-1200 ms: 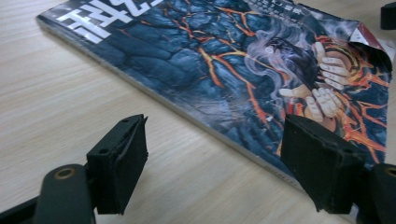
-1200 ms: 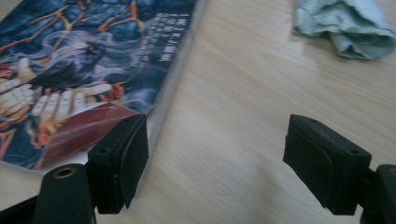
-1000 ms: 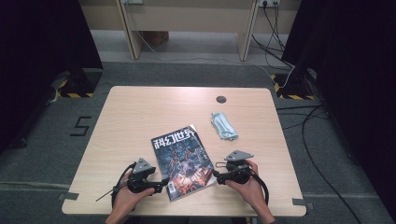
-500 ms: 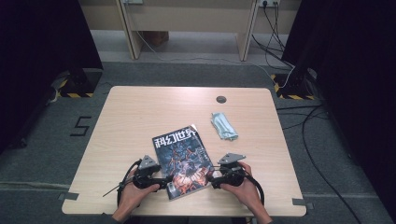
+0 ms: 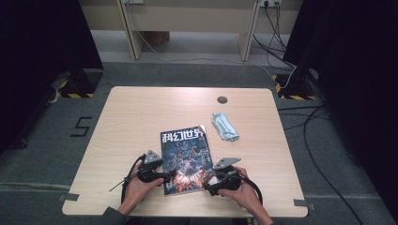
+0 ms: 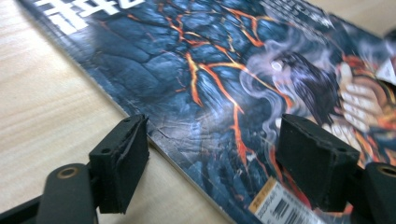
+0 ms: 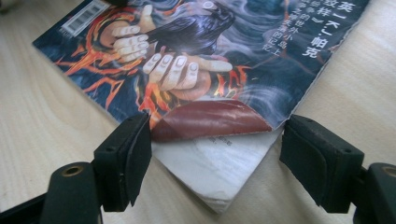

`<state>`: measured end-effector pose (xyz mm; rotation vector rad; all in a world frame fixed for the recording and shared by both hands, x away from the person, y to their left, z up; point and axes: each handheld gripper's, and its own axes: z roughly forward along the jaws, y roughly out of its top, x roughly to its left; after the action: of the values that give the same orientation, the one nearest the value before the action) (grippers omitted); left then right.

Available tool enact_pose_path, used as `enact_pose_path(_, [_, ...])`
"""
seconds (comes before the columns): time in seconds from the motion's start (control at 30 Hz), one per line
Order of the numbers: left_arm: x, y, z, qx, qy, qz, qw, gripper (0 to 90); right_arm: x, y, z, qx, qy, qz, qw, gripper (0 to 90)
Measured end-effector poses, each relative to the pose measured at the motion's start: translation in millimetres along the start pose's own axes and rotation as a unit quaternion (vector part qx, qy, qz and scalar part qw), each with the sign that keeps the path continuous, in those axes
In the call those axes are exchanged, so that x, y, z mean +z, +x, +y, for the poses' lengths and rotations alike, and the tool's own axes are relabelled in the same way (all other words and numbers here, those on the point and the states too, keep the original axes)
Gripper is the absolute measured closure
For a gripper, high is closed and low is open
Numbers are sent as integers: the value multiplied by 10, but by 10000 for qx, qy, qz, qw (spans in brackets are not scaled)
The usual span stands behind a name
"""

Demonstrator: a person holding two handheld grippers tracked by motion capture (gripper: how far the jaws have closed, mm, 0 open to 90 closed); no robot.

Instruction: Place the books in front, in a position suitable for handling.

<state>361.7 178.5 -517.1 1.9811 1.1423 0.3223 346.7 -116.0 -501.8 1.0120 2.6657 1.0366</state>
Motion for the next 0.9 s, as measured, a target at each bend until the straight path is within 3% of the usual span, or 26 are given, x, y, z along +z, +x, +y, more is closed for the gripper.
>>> enact_pose_path(0.17, [45, 30, 41, 15, -3, 68, 10000, 251, 1, 45, -7, -180, 67, 143, 9997, 240])
enact_pose_path(0.33, [37, 50, 48, 37, -14, 45, 10000, 267, -35, 34, -16, -113, 72, 308, 9994, 282])
enact_pose_path(0.53, [-74, 20, 1, 95, 79, 52, 9999, 309, -61, -28, -23, 59, -80, 90, 9999, 255])
enact_pose_path(0.67, [-180, -90, -90, 218, 254, -88, 9994, 345, -60, -33, -23, 194, -160, 28, 9997, 245])
enact_pose_path(0.9, [-154, -116, -70, 276, 285, -28, 9992, 336, 6, 32, -14, -1, -34, 131, 9999, 248])
